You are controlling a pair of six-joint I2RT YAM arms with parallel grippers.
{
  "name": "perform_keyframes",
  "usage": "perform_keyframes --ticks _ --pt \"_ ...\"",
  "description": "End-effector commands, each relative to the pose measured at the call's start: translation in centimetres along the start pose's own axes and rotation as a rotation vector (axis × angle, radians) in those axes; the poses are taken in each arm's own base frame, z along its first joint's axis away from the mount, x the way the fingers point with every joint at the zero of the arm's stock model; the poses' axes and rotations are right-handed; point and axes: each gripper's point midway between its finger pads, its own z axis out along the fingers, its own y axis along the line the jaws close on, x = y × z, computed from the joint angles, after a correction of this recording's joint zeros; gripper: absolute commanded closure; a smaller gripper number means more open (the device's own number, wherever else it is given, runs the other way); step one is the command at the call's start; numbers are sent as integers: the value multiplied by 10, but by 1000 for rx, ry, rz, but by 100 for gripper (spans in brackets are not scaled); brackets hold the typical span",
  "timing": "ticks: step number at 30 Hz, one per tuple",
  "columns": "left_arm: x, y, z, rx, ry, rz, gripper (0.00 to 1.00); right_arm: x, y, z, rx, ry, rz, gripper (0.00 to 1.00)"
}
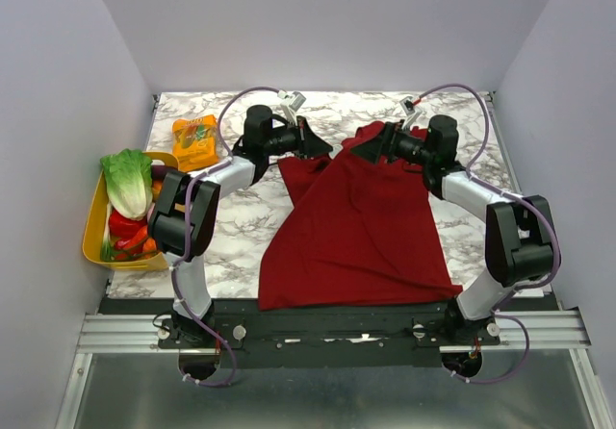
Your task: Pin the brooch onto the clothing
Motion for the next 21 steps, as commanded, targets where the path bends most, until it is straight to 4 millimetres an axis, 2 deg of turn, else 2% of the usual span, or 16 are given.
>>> perform_keyframes --ticks 1,5,8,13,21 --pt "-17 -13 -9 35 -25 42 100 2 7 6 -97 4 -60 0" --pt "-15 -3 -12 -11 -9 58 100 1 2 11 -101 11 -73 0" --pt "-14 -3 -14 3 1 56 100 3 -1 16 -107 21 -85 0" --pt "-16 -20 -17 83 7 64 100 9 5 24 -153 44 -96 0" --pt "-19 -32 -17 148 4 66 100 16 22 40 -194 91 -148 0"
